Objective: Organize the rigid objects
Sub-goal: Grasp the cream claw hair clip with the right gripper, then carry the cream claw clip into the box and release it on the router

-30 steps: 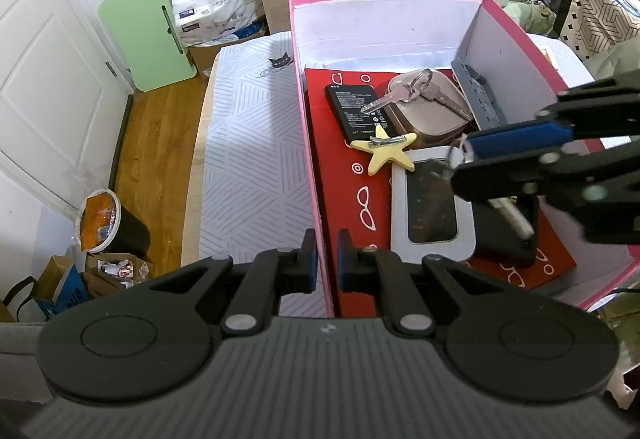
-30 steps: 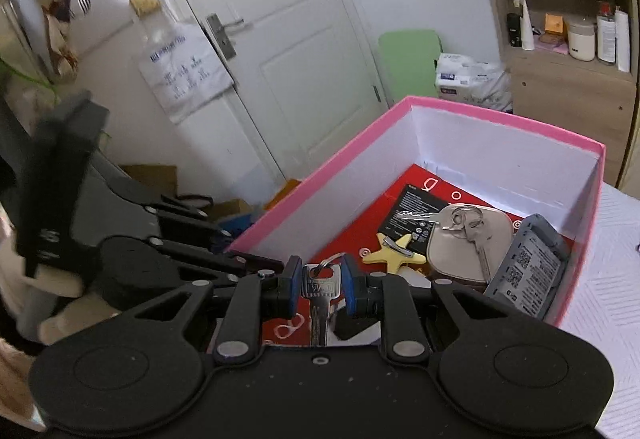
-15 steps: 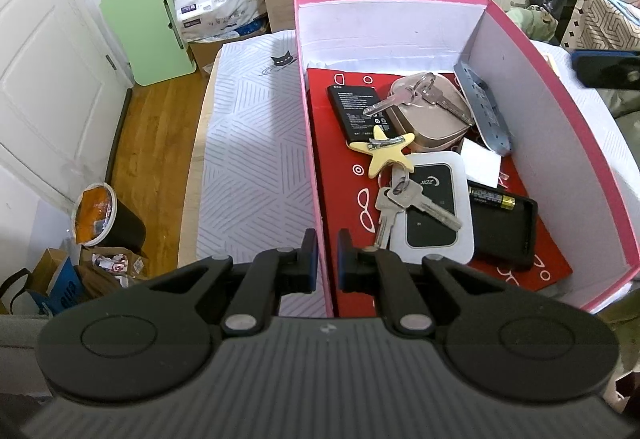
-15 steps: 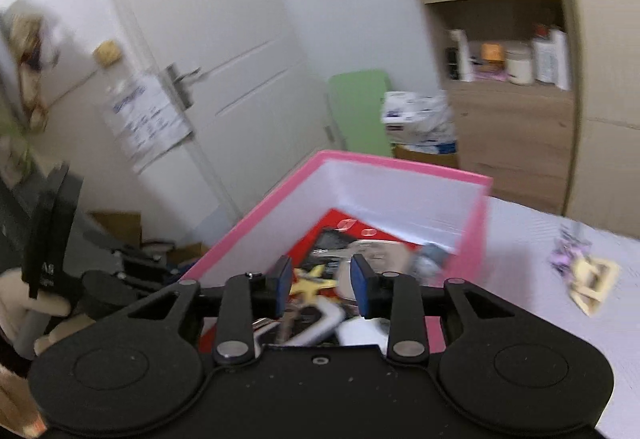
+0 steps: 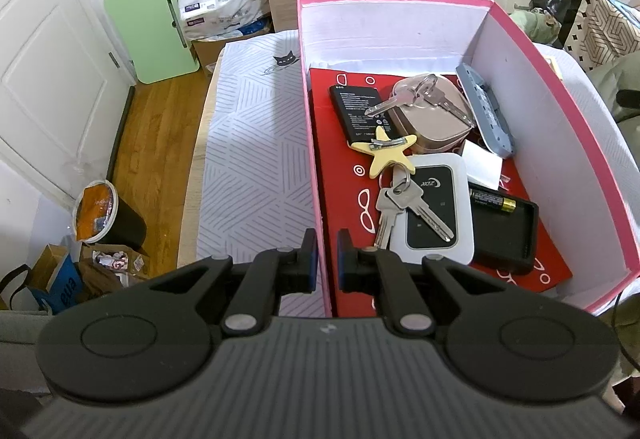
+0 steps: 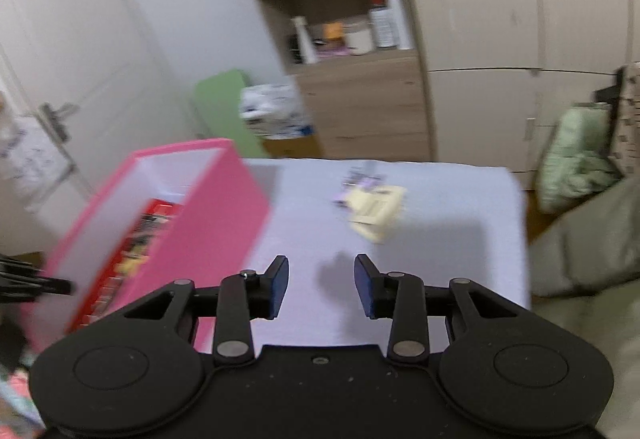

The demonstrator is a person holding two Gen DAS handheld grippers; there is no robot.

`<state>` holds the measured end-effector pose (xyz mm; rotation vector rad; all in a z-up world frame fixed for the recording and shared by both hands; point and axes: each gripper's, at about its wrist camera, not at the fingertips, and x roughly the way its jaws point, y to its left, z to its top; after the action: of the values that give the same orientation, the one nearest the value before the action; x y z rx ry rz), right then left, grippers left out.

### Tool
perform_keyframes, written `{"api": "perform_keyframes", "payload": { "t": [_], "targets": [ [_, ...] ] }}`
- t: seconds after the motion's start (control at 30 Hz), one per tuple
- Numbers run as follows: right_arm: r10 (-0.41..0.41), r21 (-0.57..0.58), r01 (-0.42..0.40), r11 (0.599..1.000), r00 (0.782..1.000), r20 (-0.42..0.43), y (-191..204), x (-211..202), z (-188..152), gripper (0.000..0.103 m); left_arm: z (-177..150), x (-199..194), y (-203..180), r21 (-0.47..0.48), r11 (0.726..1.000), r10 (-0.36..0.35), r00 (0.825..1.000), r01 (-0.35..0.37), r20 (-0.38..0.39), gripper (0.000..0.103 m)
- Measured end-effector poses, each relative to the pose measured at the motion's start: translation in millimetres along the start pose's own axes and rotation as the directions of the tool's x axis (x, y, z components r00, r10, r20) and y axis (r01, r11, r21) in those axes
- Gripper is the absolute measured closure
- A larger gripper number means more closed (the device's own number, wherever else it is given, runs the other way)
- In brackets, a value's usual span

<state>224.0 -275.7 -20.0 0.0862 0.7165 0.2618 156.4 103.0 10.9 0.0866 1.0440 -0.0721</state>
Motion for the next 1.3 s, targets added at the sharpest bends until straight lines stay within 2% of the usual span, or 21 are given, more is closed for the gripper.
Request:
{"api": "perform_keyframes", "payload": {
  "t": [0.13,0.33,0.4,0.47,0.57,0.63,0.7,0.8,0.9,0.97,1.3],
  "targets": [
    [-0.051,-0.046,0.051,0.998,0.999,0.004,-7.3,12.9,-1.6,0.056,-0.1,-0.1,-0.4,0.004,1.000,0.004,1.000,-0.004,-0.001,0.096],
    [-0.013,-0.050,0.010,0.999,0.999,-0.052,-10.9,44.6,5.4,0.055,0.9,0.3,-2.8,0.015,1.000,0.014,1.000,-0.014,-0.003,0.096],
    [-0.023,-0.052,0.020,0.998,0.998,-0.055,-10.2,55.2,7.7,0.049,0.9,0.3,-2.9,0.010,1.000,0.009,1.000,-0.009,-0.006,0.096],
    [-0.036,-0.043,0.034,0.998,0.998,-0.053,-10.5,66.4,11.8,0.037,0.8,0.2,-2.7,0.009,1.000,0.006,1.000,-0.006,-0.005,0.096],
    [-0.082,0.022,0.083,0.996,0.996,-0.043,-16.0,83.8,26.9,0.033,0.0,0.5,-3.3,0.011,1.000,0.012,1.000,-0.012,0.000,0.096],
    [-0.096,0.113,0.102,0.988,0.994,-0.057,-25.3,95.2,35.9,0.033,-0.4,0.3,-3.8,0.011,1.000,0.016,1.000,-0.016,0.003,0.096],
    [-0.073,0.187,0.084,0.979,0.995,-0.064,-34.6,106.9,40.9,0.033,-1.0,0.1,-3.5,0.009,1.000,0.017,1.000,-0.017,0.005,0.096],
    [-0.048,0.236,0.068,0.969,0.995,-0.090,-39.4,123.4,39.0,0.033,-0.8,0.3,-2.5,0.006,1.000,0.011,1.000,-0.011,0.003,0.096],
    [-0.053,0.214,0.065,0.975,0.997,-0.061,-33.0,128.5,34.5,0.031,0.0,0.4,-2.3,0.004,1.000,0.011,1.000,-0.011,0.002,0.096],
    [-0.074,0.183,0.081,0.980,0.996,-0.047,-28.3,128.4,31.9,0.035,0.0,0.3,-2.4,0.004,1.000,0.010,1.000,-0.010,0.003,0.096],
    [-0.025,0.208,0.036,0.977,0.998,-0.055,-28.9,106.4,22.8,0.040,-1.5,0.1,-0.6,-0.003,1.000,0.001,1.000,-0.001,0.013,0.096]
  ]
}}
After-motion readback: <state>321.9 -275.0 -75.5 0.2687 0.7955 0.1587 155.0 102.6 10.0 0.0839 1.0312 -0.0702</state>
